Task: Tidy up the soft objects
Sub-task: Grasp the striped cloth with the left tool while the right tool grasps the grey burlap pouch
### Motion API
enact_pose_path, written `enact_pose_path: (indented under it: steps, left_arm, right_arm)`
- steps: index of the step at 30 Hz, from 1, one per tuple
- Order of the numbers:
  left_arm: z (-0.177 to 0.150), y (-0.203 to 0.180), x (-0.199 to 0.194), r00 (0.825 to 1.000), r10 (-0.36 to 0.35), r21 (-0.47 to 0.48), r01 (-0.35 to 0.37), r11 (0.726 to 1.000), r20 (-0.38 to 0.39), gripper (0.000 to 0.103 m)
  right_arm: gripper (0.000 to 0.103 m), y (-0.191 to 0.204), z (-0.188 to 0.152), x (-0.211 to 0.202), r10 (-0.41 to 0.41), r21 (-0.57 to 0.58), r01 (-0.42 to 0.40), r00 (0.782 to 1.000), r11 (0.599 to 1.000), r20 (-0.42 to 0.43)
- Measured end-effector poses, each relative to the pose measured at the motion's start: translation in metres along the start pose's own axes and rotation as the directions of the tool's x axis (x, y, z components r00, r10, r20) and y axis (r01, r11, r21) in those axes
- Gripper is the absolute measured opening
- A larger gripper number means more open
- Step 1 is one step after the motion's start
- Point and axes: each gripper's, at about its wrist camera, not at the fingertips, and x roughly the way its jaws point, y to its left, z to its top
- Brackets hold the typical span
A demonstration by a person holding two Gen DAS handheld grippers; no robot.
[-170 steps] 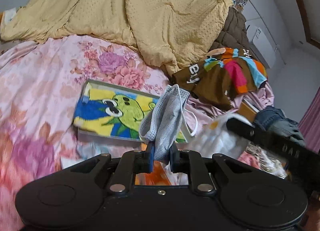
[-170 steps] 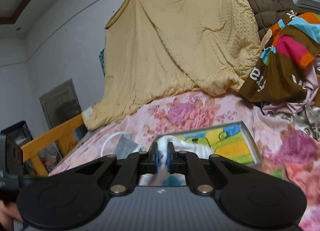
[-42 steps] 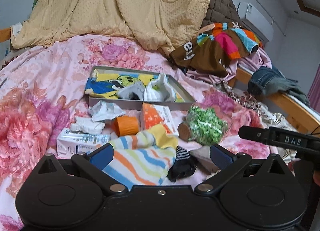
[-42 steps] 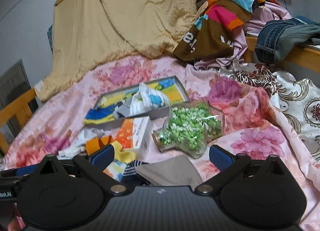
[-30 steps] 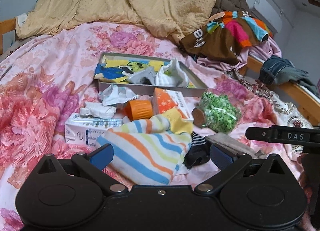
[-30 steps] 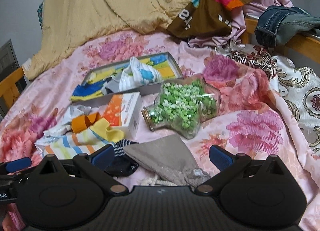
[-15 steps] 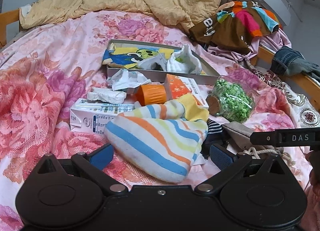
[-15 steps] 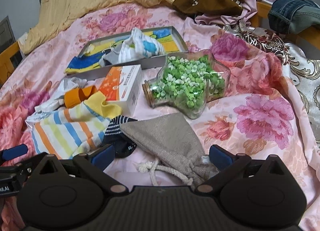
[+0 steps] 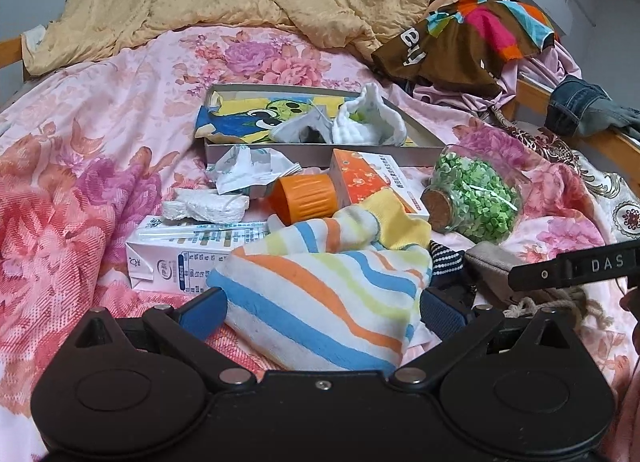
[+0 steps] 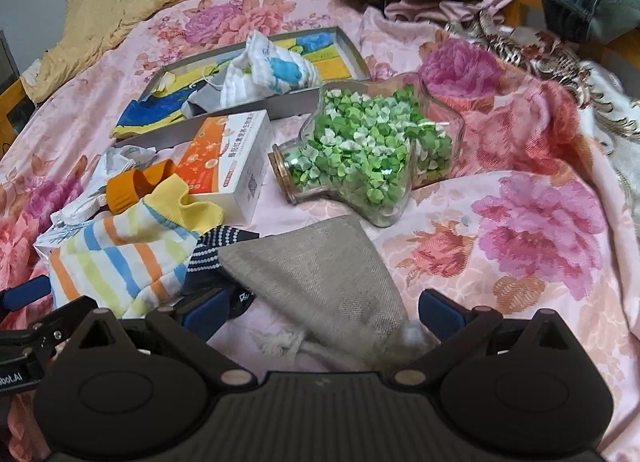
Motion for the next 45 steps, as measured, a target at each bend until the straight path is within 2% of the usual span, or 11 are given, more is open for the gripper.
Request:
enact_pose_path:
  steps: [14, 20, 26, 32, 40, 45]
  left_arm:
    - [-0.003, -0.002, 0.019, 0.998, -0.053, 0.034, 0.054, 0.998, -0.028, 0.102]
    - [-0.005, -0.001, 0.024, 0.996, -0.081, 0.028, 0.082, 0.996, -0.035, 0.101]
    - [-0.007, -0.001, 0.024, 0.994, -0.099, 0.008, 0.099, 0.995, -0.049, 0.093]
    - [-0.008, -0.002, 0.024, 0.994, -0.092, 0.000, 0.092, 0.996, -0.056, 0.080]
    - [-0.013, -0.014, 0.024, 0.995, -0.068, 0.105, 0.075, 0.992, -0.068, 0.065]
    - [-0.013, -0.014, 0.023, 0.997, -0.045, 0.112, 0.052, 0.992, -0.066, 0.044]
  right_arm:
    - [0.103, -0.016, 0.015, 0.042, 0.069, 0.059, -0.062, 0.990, 0.996, -0.126]
    - [0.102, -0.018, 0.017, 0.051, 0.077, 0.059, -0.069, 0.987, 0.996, -0.138]
    - [0.092, -0.013, 0.016, 0.049, 0.105, 0.035, -0.101, 0.985, 0.994, -0.137]
    - [0.080, -0.011, 0.015, 0.043, 0.105, 0.023, -0.103, 0.987, 0.994, -0.121]
    - [0.061, 0.009, 0.010, 0.036, 0.068, -0.095, -0.078, 0.992, 0.992, -0.103]
    - [0.050, 0.011, 0.009, 0.033, 0.073, -0.103, -0.083, 0.993, 0.991, -0.098]
